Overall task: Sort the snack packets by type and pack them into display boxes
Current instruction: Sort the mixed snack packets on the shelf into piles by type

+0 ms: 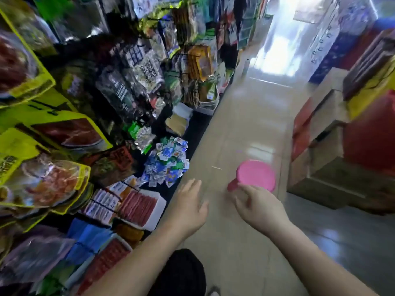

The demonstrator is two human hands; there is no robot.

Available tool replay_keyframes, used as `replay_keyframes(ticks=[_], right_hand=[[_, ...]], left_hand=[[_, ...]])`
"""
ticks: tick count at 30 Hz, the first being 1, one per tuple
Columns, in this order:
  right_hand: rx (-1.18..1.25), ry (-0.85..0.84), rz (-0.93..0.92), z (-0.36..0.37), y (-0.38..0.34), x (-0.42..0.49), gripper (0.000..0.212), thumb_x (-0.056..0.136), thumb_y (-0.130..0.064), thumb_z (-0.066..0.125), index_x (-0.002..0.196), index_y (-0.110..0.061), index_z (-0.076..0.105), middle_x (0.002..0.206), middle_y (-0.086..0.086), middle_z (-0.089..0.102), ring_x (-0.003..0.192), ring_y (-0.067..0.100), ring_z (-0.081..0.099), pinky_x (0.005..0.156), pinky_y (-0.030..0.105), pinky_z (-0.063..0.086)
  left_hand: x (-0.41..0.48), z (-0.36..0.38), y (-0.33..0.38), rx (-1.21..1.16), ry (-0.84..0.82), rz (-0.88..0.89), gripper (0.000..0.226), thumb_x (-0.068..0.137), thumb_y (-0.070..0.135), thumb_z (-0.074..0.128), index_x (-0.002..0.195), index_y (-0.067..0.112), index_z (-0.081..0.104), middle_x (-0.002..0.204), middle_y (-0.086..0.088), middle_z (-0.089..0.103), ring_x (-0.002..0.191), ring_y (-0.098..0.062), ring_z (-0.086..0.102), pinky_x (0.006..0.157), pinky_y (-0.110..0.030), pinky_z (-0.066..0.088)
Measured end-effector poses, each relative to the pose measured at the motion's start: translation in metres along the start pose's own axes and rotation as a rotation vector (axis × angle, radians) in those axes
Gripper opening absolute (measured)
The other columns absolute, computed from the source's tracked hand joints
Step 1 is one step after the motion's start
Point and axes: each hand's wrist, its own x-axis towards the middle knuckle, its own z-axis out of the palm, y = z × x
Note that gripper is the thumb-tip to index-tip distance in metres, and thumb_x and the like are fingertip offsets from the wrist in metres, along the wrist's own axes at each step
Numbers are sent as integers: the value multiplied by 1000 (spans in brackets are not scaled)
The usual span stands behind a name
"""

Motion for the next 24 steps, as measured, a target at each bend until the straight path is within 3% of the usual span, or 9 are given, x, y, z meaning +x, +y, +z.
replay_keyframes(ticks=[5, 10, 13, 24], right_hand=[[14, -56, -53, -28, -1, 143, 49, 100, -52, 50, 145, -33, 54, 125, -8, 67, 115, 19, 64, 80, 32, 49], [-6, -74, -52, -60, -6, 292, 51, 102, -52, 49, 148, -31, 52, 141, -7, 62, 130, 19, 56, 97, 32, 48], [-26, -100, -68, -84, -12, 373, 52, 103, -52, 48, 150, -31, 50, 145, -7, 59, 134, 19, 53, 99, 32, 46], [-58, -242, -242, -129, -46, 601, 53, 101, -54, 48, 151, -38, 45, 140, -8, 62, 126, 22, 60, 94, 35, 53]], left_hand=[[135, -25, -8, -33, 35, -66, 72, 103, 39, 54, 164, 17, 24, 171, 0, 21, 158, -16, 16, 128, -38, 20], [284, -66, -9, -64, 48, -69, 70, 104, 37, 53, 165, 17, 23, 172, 0, 19, 158, -15, 15, 128, -34, 18], [357, -97, -6, -67, 50, -87, 69, 105, 36, 52, 165, 17, 22, 171, -1, 19, 158, -17, 16, 127, -36, 20], [514, -150, -17, -160, 94, -272, 66, 106, 39, 51, 164, 19, 26, 169, 3, 28, 154, -16, 27, 121, -31, 27]])
